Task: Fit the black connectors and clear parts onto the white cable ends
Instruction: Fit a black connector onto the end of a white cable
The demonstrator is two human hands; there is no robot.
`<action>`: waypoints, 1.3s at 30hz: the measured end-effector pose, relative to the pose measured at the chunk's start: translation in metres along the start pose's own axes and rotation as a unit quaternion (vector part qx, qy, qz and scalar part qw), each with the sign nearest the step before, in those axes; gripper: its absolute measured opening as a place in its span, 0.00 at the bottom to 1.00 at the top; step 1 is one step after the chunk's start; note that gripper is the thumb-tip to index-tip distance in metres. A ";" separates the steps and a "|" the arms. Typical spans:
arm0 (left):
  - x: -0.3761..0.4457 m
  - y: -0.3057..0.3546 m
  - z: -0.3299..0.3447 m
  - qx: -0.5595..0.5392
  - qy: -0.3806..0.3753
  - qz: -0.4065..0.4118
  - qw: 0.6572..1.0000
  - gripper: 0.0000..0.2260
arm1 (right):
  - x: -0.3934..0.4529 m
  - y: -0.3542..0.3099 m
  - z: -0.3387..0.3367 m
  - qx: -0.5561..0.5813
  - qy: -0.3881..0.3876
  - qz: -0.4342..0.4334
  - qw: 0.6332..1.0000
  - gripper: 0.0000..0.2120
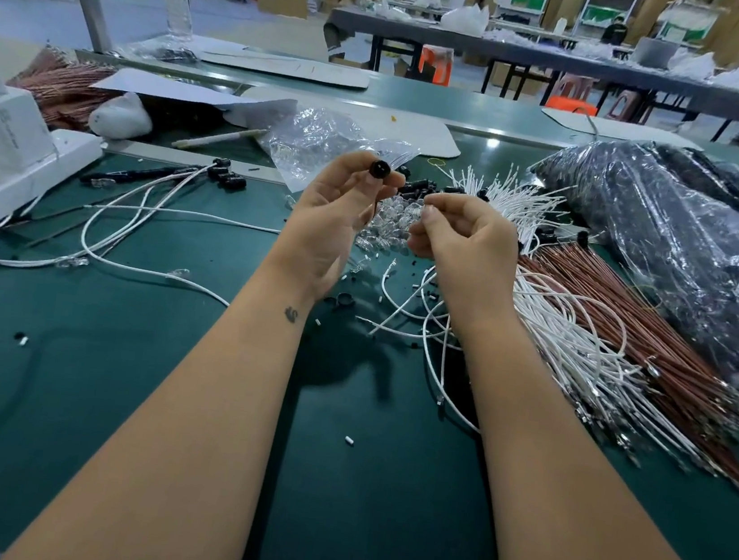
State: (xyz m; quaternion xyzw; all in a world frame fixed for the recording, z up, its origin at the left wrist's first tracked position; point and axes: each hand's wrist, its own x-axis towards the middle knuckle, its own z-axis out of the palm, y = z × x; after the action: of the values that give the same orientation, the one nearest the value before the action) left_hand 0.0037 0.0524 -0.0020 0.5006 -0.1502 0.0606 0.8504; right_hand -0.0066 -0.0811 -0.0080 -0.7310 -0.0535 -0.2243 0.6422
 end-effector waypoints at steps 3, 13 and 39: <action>0.000 -0.001 0.000 -0.011 0.006 -0.002 1.000 0.07 | 0.001 0.000 -0.001 0.024 0.006 0.000 1.000 0.03; 0.004 -0.017 -0.007 0.318 0.038 0.003 0.947 0.08 | 0.004 -0.002 -0.007 0.135 0.001 0.063 0.989 0.06; 0.000 -0.019 -0.007 0.388 0.009 0.011 0.922 0.07 | 0.004 0.004 -0.006 0.003 -0.003 0.045 0.999 0.06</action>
State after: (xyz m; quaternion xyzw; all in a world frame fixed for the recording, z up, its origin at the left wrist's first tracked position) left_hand 0.0101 0.0496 -0.0209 0.7888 -0.1134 0.1282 0.5904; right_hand -0.0032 -0.0889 -0.0099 -0.7315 -0.0233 -0.1928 0.6536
